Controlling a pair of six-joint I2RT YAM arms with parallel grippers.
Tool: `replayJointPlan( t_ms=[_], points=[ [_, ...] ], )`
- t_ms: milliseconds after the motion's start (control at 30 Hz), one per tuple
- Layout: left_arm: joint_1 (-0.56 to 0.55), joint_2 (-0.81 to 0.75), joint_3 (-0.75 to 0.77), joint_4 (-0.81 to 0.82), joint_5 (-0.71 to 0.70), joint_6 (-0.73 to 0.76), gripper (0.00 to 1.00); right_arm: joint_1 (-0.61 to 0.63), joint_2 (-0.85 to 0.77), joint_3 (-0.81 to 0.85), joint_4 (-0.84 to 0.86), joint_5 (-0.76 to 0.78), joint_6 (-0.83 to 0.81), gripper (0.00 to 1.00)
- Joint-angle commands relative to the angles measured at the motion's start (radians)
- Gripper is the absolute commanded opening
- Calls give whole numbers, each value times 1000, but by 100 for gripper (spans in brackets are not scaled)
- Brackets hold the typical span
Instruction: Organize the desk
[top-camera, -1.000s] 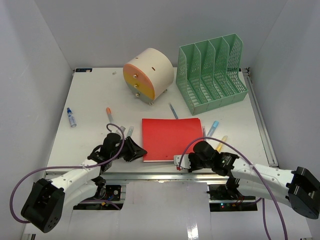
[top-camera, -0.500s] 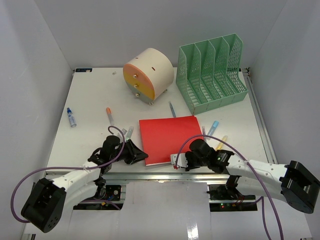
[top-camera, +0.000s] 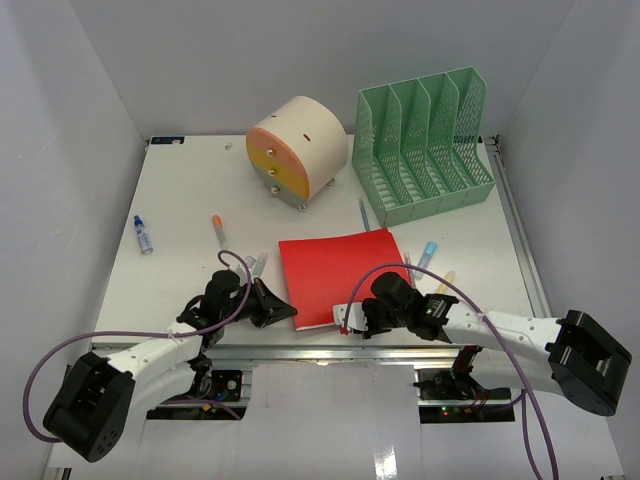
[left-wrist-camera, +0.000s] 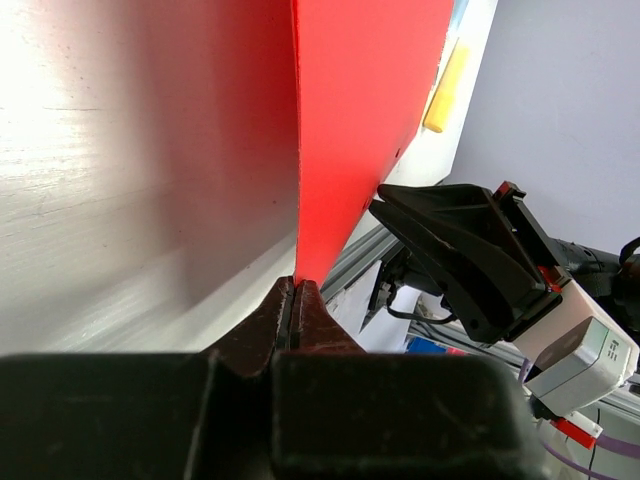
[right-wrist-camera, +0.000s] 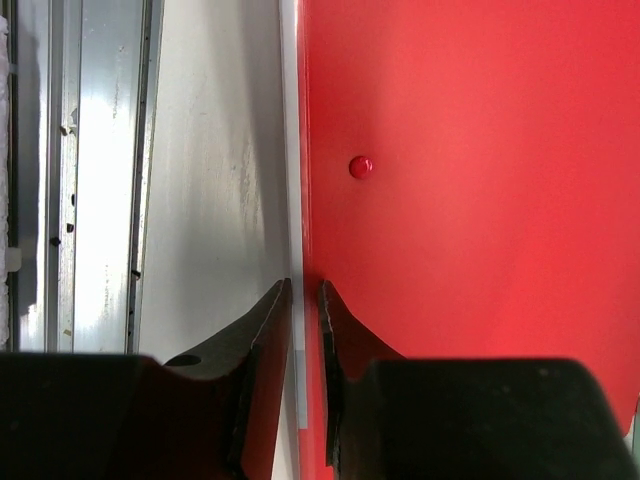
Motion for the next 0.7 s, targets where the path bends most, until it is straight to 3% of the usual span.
replayJointPlan(
  t_ms=[0, 133, 233, 367, 433, 533, 667],
  points=[
    [-13, -6, 10, 99, 91, -24, 0, 8, 39, 30, 56, -39, -6, 24],
    [-13, -11, 11, 92, 85, -24, 0, 8, 54, 36, 62, -47, -8, 27],
    [-15, -32, 13, 69, 62, -29, 0, 8, 57, 47, 58, -57, -6, 36],
    [-15, -72, 10, 34, 36, -39, 0, 8, 46, 62, 46, -79, -3, 57],
    [-15, -105, 8, 6, 21, -48, 0, 8, 36, 71, 39, -101, -6, 76],
    [-13, -125, 9, -19, 12, -69, 0, 9, 37, 85, 40, -107, -2, 94],
    [-13, -132, 17, -22, 13, -101, 0, 17, 49, 110, 59, -78, 13, 98]
  ],
)
